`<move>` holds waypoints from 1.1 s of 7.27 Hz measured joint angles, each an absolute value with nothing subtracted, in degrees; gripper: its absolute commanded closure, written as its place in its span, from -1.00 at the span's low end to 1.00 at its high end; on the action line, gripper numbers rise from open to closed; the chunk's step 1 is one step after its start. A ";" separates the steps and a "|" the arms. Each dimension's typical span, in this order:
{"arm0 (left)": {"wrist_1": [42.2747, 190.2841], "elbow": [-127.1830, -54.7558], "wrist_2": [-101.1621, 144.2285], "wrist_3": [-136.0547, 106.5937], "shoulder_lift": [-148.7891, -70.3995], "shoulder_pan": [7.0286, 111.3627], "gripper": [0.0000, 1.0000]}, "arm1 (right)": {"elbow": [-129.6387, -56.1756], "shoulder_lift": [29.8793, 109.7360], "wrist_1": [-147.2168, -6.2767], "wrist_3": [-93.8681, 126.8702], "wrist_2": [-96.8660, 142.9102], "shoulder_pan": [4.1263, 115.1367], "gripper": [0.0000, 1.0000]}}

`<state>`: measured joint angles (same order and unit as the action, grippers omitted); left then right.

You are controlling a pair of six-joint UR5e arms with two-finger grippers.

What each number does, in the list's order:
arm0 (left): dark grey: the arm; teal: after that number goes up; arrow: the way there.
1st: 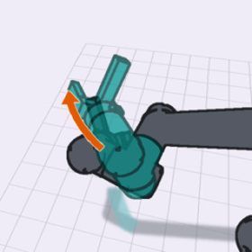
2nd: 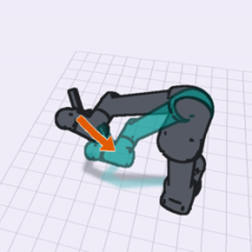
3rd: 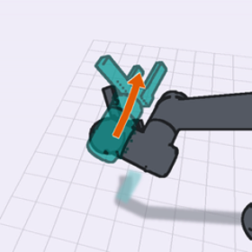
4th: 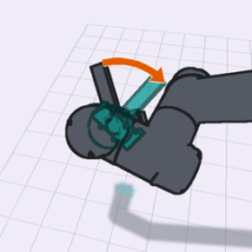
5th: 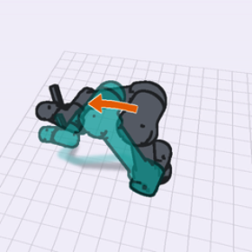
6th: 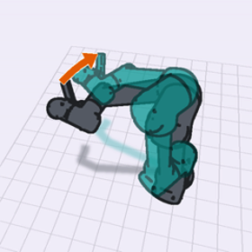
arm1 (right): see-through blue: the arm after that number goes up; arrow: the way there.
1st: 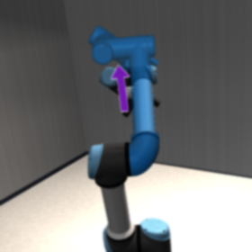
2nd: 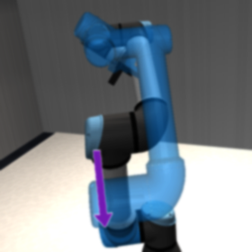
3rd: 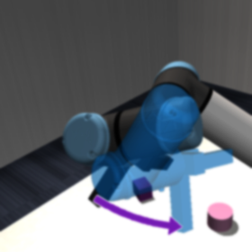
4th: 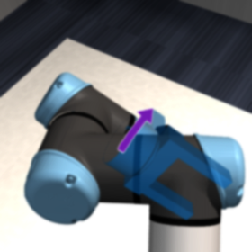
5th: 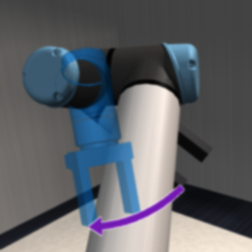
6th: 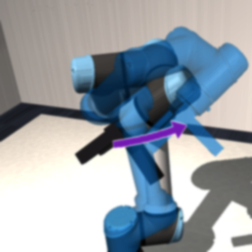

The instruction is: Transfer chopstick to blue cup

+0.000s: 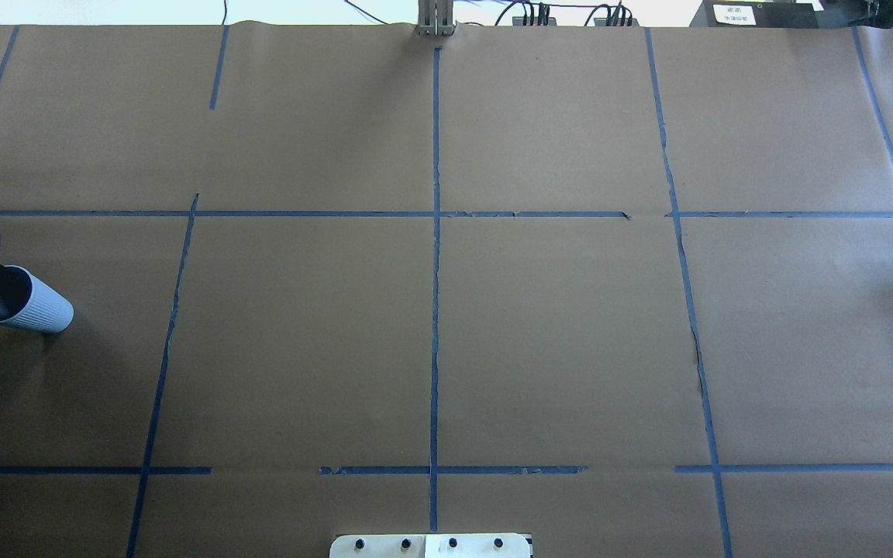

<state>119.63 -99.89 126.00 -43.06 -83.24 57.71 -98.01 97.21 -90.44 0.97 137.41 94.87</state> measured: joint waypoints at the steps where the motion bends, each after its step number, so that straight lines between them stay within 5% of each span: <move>1: 119.62 -100.03 127.66 -43.16 -83.06 57.88 1.00 | -98.05 97.21 -90.44 0.97 137.47 95.00 -1.00; 6: 102.67 -114.98 134.42 -43.37 -82.67 61.01 1.00 | -98.21 97.14 -90.44 0.99 137.72 95.14 -1.00; 8: 88.31 -119.92 134.48 -49.12 -93.42 59.68 1.00 | -98.22 97.12 -90.44 1.04 137.69 95.11 -1.00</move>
